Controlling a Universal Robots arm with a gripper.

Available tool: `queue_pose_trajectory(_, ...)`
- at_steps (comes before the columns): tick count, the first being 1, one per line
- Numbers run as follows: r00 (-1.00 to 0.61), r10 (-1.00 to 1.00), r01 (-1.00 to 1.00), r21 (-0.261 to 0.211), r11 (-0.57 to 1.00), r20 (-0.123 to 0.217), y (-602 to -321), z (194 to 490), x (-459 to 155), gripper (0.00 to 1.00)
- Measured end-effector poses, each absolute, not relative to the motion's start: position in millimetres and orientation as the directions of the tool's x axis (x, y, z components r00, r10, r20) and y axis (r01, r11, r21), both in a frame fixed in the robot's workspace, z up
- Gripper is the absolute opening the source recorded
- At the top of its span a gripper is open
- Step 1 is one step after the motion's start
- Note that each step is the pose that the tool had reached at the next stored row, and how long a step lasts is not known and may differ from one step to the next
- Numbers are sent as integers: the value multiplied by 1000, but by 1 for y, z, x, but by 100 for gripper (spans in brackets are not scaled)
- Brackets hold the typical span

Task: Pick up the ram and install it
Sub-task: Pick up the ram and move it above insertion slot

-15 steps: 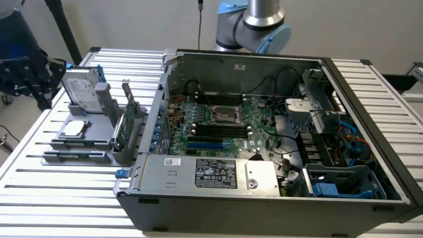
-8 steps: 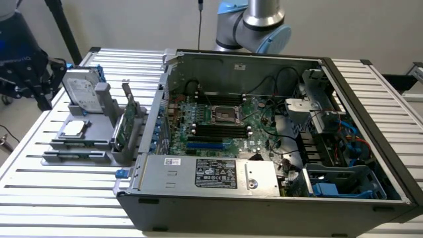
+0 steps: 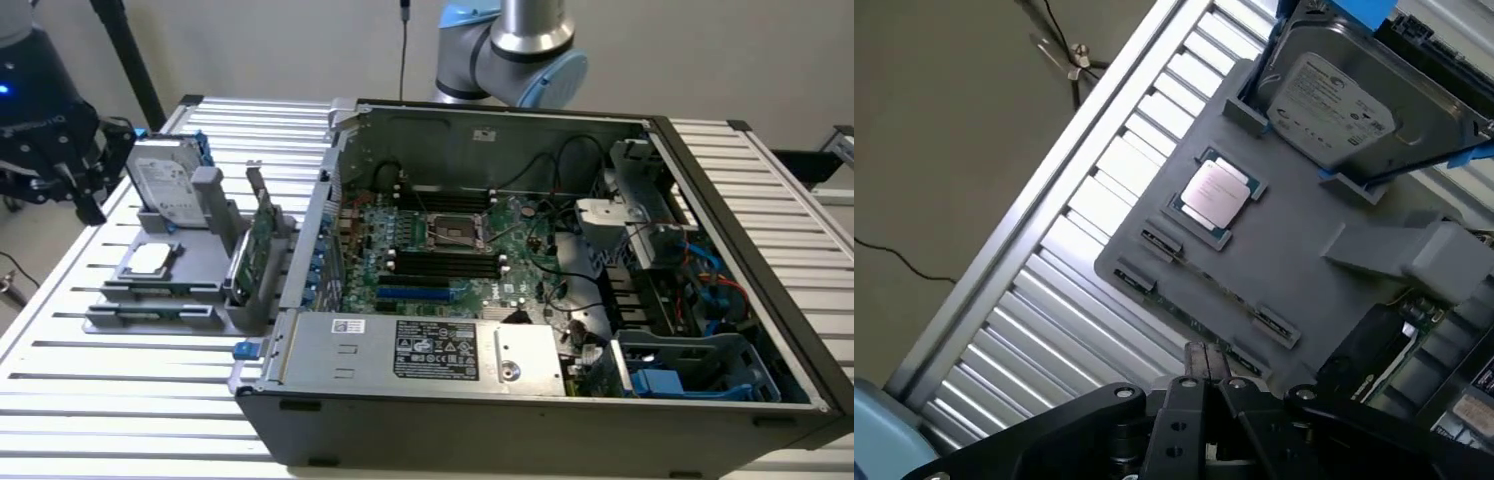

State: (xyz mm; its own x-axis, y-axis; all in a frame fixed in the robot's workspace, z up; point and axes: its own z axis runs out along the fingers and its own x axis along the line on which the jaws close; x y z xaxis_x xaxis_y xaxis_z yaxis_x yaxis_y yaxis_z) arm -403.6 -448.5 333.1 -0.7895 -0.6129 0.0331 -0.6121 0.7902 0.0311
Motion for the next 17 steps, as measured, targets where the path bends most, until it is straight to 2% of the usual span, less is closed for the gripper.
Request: queue_pose_trajectory(17, -564, -825, -825, 31, 565, 33, -449, 329, -404, 11)
